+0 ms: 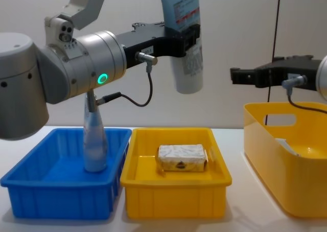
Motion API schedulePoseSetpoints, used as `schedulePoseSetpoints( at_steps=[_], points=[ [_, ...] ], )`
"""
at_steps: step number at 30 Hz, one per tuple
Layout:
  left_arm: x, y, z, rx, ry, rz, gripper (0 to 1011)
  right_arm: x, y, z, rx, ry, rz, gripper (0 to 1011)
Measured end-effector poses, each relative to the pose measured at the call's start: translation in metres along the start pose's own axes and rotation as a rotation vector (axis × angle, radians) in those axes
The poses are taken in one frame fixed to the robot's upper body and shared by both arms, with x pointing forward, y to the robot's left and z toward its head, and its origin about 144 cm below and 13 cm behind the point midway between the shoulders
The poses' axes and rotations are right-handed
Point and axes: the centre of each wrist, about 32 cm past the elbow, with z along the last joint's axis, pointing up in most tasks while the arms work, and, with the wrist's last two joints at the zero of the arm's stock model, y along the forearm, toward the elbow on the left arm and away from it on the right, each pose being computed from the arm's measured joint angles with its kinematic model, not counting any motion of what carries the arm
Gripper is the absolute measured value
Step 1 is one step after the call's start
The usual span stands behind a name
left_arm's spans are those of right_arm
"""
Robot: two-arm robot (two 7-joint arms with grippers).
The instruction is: Bimanual collaborative sorting of washing and personal care products
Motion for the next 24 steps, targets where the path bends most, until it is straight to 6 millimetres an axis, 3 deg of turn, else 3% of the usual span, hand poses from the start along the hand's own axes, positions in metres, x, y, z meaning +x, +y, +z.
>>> schedulePoseSetpoints(
  at_steps=[24],
  points=[
    [0.0, -0.001, 0.0, -0.001, 0.0, -0.004, 280, 0.005, 0.013, 0.015, 0.016, -0.15, 0.279, 1004]
  ],
)
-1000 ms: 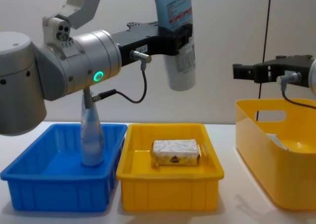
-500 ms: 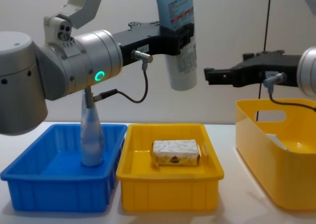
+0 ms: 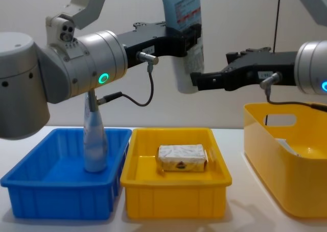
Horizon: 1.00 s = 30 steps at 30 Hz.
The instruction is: Bimanual collaborative sorting of washing and personal care products
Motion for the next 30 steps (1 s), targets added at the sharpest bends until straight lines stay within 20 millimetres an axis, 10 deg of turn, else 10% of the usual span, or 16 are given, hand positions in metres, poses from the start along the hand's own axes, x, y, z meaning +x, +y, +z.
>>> schedulePoseSetpoints(
  at_steps=[30],
  points=[
    [0.0, 0.0, 0.0, 0.0, 0.0, 0.0, 280, 0.02, 0.038, 0.005, 0.01, -0.026, 0.116, 1004]
  ],
)
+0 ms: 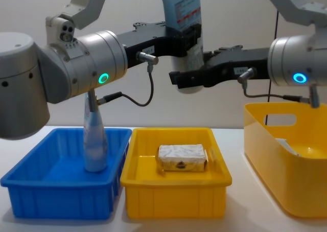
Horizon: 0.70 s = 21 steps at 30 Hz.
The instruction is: Bimanual collaborative sorting of washing and personal care products
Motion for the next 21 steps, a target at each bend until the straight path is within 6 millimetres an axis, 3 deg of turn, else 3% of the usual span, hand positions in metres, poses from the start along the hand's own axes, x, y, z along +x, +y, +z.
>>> schedulePoseSetpoints(
  at_steps=[8, 14, 21],
  points=[
    [0.0, 0.0, 0.0, 0.0, 0.0, 0.0, 280, 0.003, 0.011, 0.0, -0.009, 0.002, 0.008, 857],
    [0.0, 0.0, 0.0, 0.0, 0.0, 0.001, 281, 0.006, 0.016, 0.001, -0.012, 0.001, 0.005, 675],
    [0.0, 0.0, 0.0, 0.0, 0.0, 0.0, 471, 0.007, 0.019, 0.001, -0.013, 0.002, 0.005, 618]
  ],
)
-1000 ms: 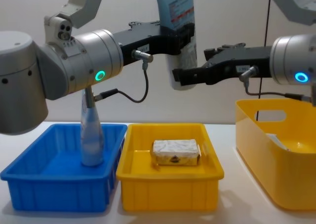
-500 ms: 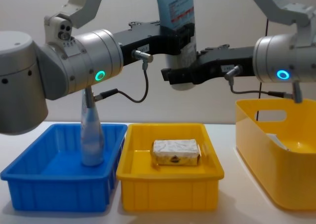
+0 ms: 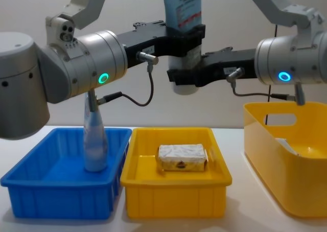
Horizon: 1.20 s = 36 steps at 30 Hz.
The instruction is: Bimanual collaborative sorting of washing and personal care products
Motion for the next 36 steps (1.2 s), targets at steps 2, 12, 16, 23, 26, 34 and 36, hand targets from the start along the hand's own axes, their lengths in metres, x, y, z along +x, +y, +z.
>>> schedulePoseSetpoints(
  at_steps=[2, 12, 16, 23, 26, 34, 36],
  points=[
    [0.0, 0.0, 0.0, 0.0, 0.0, 0.0, 547, 0.0001, 0.0006, 0.0004, 0.002, 0.001, -0.001, 614],
    [0.0, 0.0, 0.0, 0.0, 0.0, 0.0, 861, -0.0003, 0.0015, 0.0018, 0.012, 0.02, -0.019, 533],
    [0.0, 0.0, 0.0, 0.0, 0.0, 0.0, 959, 0.0, 0.0007, 0.0023, 0.015, 0.041, -0.04, 447],
    [0.0, 0.0, 0.0, 0.0, 0.0, 0.0, 1001, 0.0022, -0.0018, 0.0036, 0.014, 0.101, -0.106, 337],
    [0.0, 0.0, 0.0, 0.0, 0.0, 0.0, 1001, 0.0034, -0.0027, 0.0036, 0.009, 0.12, -0.129, 299],
    [0.0, 0.0, 0.0, 0.0, 0.0, 0.0, 1001, 0.0078, -0.0059, 0.002, -0.02, 0.185, -0.229, 203],
    [0.0, 0.0, 0.0, 0.0, 0.0, 0.0, 1001, 0.0088, -0.0066, 0.001, -0.03, 0.201, -0.26, 193]
  ],
)
